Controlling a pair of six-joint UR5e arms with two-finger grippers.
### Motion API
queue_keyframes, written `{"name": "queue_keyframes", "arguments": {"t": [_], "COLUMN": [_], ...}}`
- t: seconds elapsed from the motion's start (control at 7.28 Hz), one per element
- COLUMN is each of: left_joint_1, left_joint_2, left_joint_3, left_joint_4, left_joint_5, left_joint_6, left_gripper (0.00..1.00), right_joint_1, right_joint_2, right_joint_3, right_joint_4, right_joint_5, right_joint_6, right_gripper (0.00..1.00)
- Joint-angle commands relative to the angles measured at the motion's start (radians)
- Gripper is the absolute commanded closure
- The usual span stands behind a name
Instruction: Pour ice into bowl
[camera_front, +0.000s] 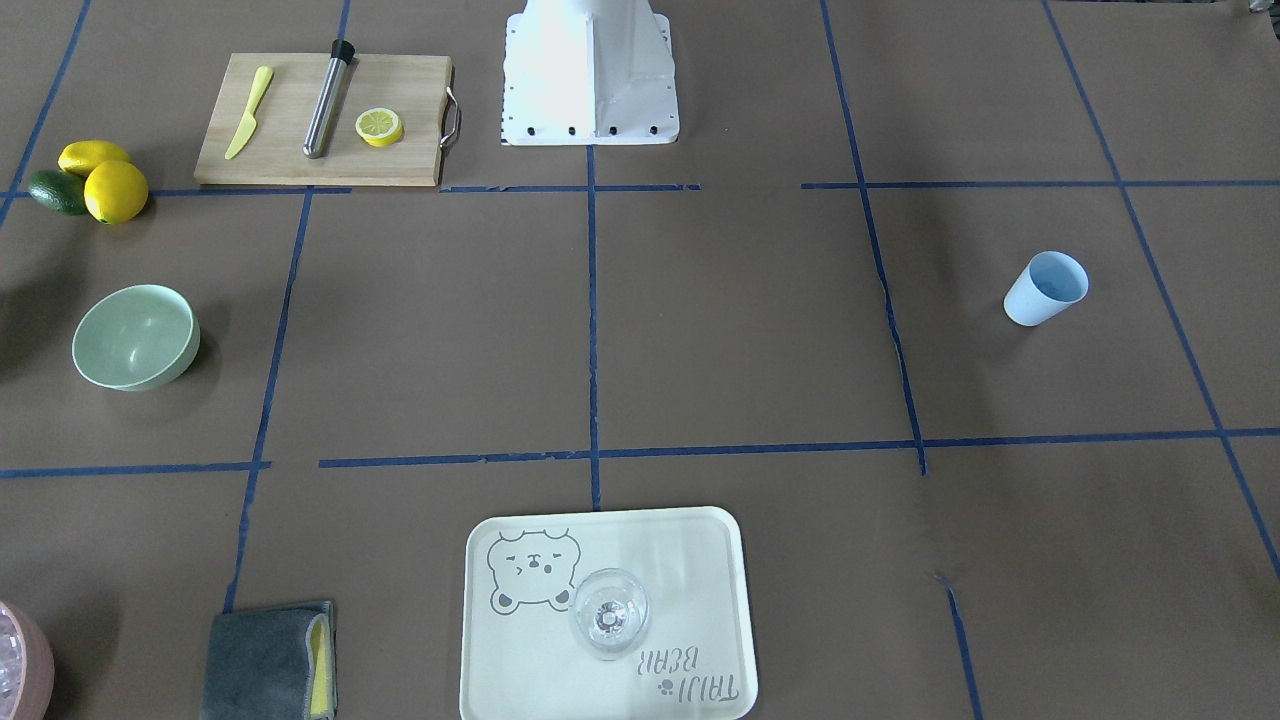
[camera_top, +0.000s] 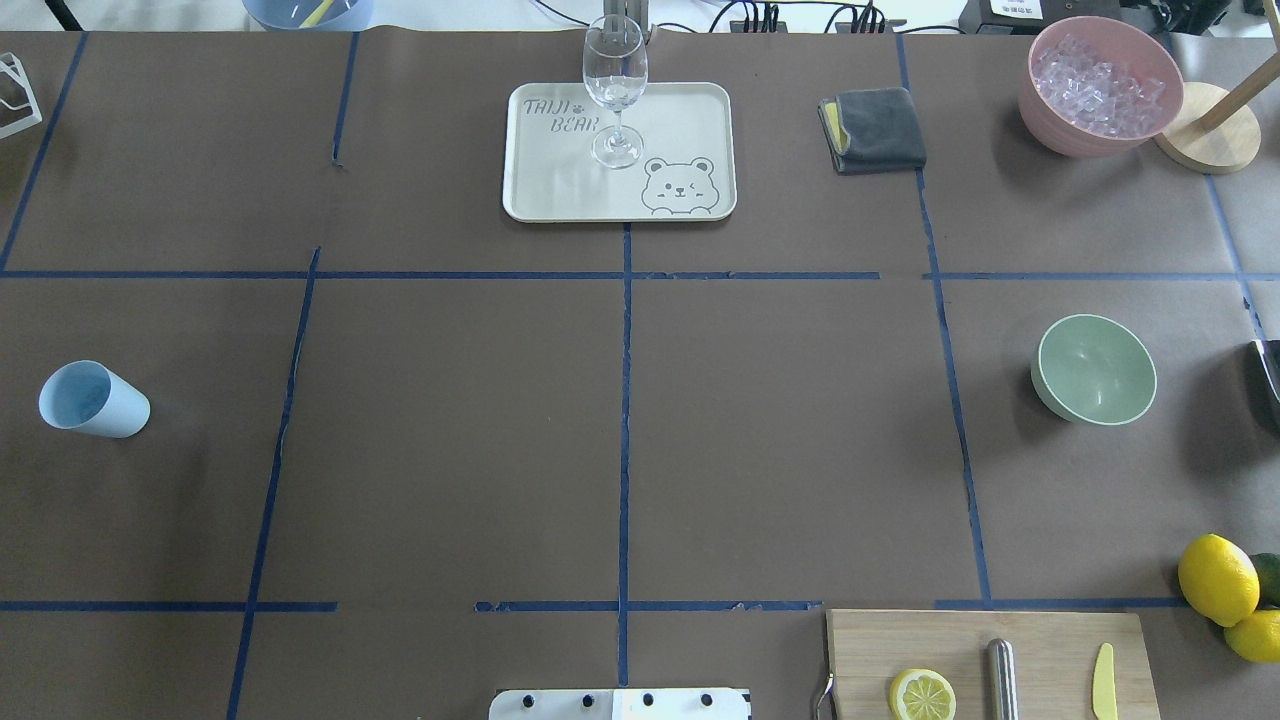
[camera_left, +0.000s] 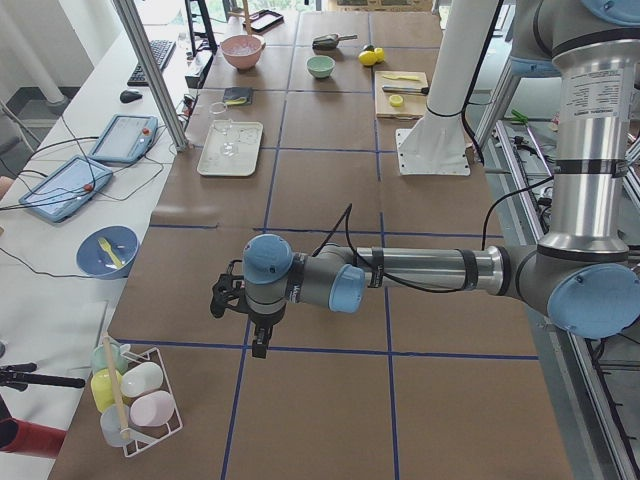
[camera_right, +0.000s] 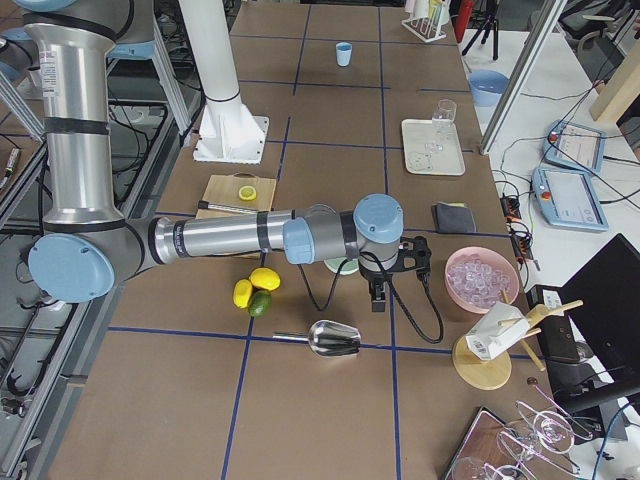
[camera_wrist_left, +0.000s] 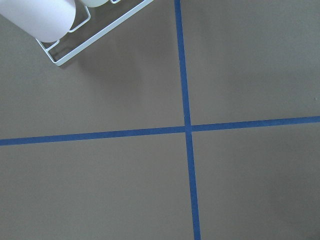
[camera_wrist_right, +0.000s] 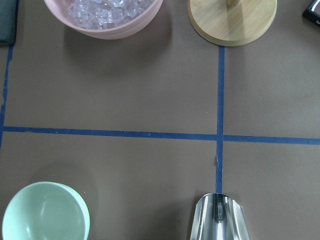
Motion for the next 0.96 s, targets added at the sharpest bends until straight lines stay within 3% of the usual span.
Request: {"name": "queue_keyframes", "arguments": {"t": [0.0,0.14,0.55,0.82], "left_joint_1": [0.0,0.0,-0.002,-0.002], "left_joint_2": [0.0,0.0,0.002,0.0], "left_joint_3": [-0.013,-0.018,-0.036,-0.036], "left_joint_4": [0.0,0.0,0.0,0.0], "left_joint_5": [0.0,0.0,-0.001,-0.001], "left_joint_6": [0.0,0.0,-0.002,-0.002], "left_gripper": [0.0,0.0,0.0,0.0], "right_joint_1": [-0.117,-0.148,-0.335,-0.445], "right_joint_2": [0.003,-0.04,-0.126,-0.144], "right_joint_3": [-0.024,-0.024,-0.024,-0.024], "right_joint_4": [0.074,0.2,0.626,0.698], "right_joint_5": [-0.008,-0.037,-0.152,-0.181], "right_joint_6": [0.159,0.2,0.676,0.783], "right_gripper": [0.0,0.0,0.0,0.0]}}
